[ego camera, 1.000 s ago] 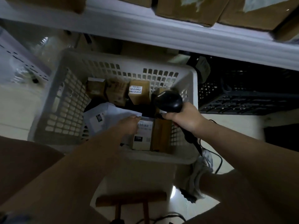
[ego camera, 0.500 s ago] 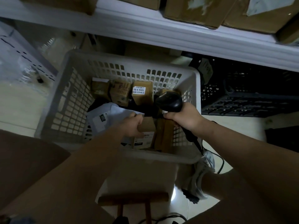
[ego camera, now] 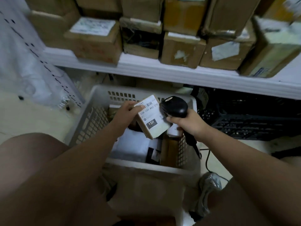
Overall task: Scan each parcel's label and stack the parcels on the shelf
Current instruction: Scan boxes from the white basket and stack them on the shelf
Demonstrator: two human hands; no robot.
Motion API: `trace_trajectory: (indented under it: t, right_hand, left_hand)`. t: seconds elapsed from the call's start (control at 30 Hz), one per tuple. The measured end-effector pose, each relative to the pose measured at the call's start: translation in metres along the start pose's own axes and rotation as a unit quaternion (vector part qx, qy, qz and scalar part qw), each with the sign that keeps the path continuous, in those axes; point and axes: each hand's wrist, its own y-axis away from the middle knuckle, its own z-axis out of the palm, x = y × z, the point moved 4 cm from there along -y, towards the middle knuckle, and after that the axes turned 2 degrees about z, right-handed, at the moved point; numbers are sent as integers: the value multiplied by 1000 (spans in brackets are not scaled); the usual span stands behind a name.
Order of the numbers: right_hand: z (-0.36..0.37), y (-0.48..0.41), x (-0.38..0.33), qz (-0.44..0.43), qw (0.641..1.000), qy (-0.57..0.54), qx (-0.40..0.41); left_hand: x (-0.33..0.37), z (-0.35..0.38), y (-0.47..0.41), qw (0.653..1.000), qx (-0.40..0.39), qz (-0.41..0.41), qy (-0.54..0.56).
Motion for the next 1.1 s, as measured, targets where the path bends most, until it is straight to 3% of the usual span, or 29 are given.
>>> trace_trajectory:
  t: [0.23,0.37,0.53,0.8,1.1]
  right_hand:
    - [-24,53,-50,-117,985,-109,57]
    - [-36,74,-65,-154,972,-140,107]
    - [-43,84,-70,-174,968,-141,109]
    - [-30,100,-78,-222,970,-63,75]
    - [-22,106,-77,-214,975,-26,52]
  left_hand:
    - [77,-4,40,993,30,43,107]
    - [111,10,62,990,-42,66,120]
    - [124,19,77,992,-114,39,44]
    - [103,-6,74,994,-30,98,48]
    - [91,-12,69,993,-3,112,31]
